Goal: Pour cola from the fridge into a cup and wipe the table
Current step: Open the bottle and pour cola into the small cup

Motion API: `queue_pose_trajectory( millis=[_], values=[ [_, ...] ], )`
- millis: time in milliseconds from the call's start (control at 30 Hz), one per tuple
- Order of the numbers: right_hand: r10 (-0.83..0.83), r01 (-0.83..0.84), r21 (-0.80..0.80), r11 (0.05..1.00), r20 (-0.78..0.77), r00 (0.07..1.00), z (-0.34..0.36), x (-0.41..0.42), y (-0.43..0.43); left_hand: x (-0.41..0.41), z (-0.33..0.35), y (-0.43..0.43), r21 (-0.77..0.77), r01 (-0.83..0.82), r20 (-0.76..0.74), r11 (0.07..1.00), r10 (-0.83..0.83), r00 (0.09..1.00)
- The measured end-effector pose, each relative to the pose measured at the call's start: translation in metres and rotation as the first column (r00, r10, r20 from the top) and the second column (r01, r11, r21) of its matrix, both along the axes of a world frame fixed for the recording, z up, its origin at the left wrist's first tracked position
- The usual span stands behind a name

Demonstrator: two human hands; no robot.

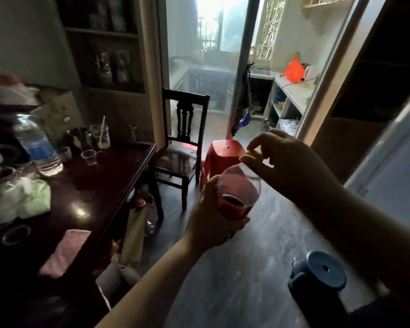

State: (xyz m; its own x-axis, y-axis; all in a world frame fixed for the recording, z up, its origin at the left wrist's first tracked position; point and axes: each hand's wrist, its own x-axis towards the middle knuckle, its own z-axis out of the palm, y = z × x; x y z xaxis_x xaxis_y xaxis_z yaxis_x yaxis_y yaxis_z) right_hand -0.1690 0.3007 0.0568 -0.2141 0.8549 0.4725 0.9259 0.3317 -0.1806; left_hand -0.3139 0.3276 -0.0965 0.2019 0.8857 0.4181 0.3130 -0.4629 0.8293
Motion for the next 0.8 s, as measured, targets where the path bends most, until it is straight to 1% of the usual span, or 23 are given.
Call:
queue_pose_trajectory(
  millis=[133,200,300,400,467,633,800],
  values=[
    [0.053,-0.053,0.018,0.998,-0.05,0.997,-0.007,-0.046,0.04,-0.05,-0.003,0.027,-0.02,-0.116,0.013,0.993,0.116,0.993],
    [0.077,-0.078,-0.001,0.997,-0.092,0.993,-0.013,-0.063,0.057,-0.07,-0.006,0.036,-0.024,-0.163,-0.003,0.986,0.163,0.987],
    [0.147,-0.151,-0.03,0.988,-0.099,0.984,-0.019,-0.086,0.081,-0.097,-0.008,0.045,-0.051,-0.235,-0.042,0.971,0.234,0.971],
    [0.236,-0.246,-0.067,0.967,-0.129,0.963,-0.025,-0.107,0.104,-0.116,-0.014,0.055,-0.097,-0.25,-0.029,0.963,0.249,0.968],
    [0.294,-0.308,-0.079,0.948,-0.154,0.943,-0.031,-0.118,0.118,-0.124,-0.02,0.061,-0.11,-0.285,-0.025,0.952,0.284,0.958],
    [0.388,-0.405,-0.086,0.91,-0.163,0.907,-0.041,-0.124,0.153,-0.133,-0.027,0.079,-0.164,-0.407,-0.091,0.899,0.397,0.913],
    [0.459,-0.484,-0.123,0.867,-0.182,0.869,-0.048,-0.109,0.205,-0.117,-0.026,0.116,-0.167,-0.443,-0.068,0.881,0.438,0.897]
  ],
)
